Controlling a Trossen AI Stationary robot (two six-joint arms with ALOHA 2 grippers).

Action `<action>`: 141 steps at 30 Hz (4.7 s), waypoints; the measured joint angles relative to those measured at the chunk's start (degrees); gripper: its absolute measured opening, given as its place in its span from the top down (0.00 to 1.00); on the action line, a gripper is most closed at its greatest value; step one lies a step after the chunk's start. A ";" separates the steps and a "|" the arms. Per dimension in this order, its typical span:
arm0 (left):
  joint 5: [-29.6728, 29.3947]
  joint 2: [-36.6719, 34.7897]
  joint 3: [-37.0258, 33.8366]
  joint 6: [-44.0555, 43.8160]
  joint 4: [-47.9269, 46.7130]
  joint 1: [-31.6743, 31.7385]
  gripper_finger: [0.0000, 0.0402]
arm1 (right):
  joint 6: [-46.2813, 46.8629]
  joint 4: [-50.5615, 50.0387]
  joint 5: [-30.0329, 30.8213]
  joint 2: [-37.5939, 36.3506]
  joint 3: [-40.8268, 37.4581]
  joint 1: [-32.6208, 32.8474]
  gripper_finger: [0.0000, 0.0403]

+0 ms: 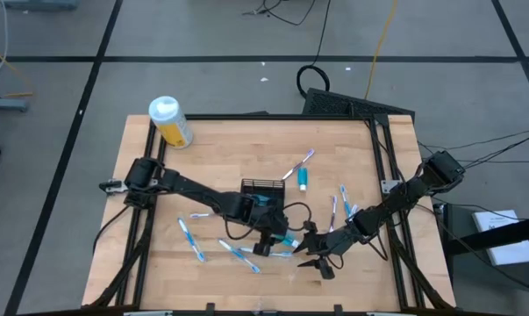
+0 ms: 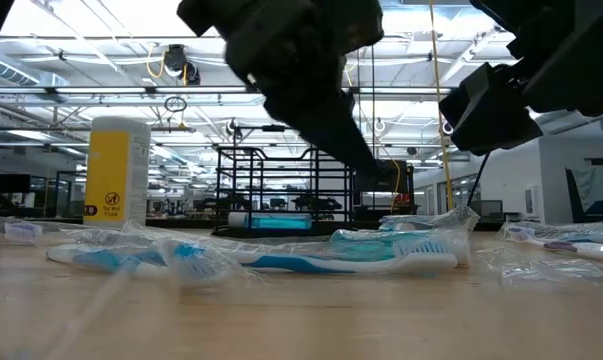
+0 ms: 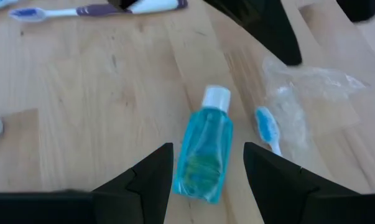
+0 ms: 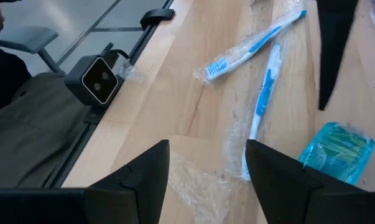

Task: Pick & Place toothbrushing station
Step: Put the blue mouthwash into the wire organizer

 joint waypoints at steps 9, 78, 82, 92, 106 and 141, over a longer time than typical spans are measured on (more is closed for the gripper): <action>-0.91 11.33 11.85 2.29 -15.65 -1.68 0.49 | 0.07 -1.04 -0.01 0.01 0.00 0.14 0.49; -18.89 -16.13 -23.40 -10.21 20.95 -8.11 0.66 | -4.01 2.94 27.63 -10.86 -7.02 13.15 0.49; -20.98 -20.77 -35.49 -11.92 38.98 -7.94 0.66 | -7.36 6.69 27.34 -10.86 -6.97 10.75 0.49; -25.77 -21.49 -48.76 -7.74 63.59 -7.85 0.66 | -13.81 9.67 19.48 -12.93 -6.41 -3.01 0.49; -25.88 -21.51 -55.94 -5.11 78.31 -3.36 0.66 | -19.86 -26.00 -4.04 -14.51 17.10 -23.14 0.57; -22.92 -21.49 -56.14 -6.20 77.26 -0.72 0.66 | -20.81 -38.99 -22.41 -3.98 31.89 -34.00 0.51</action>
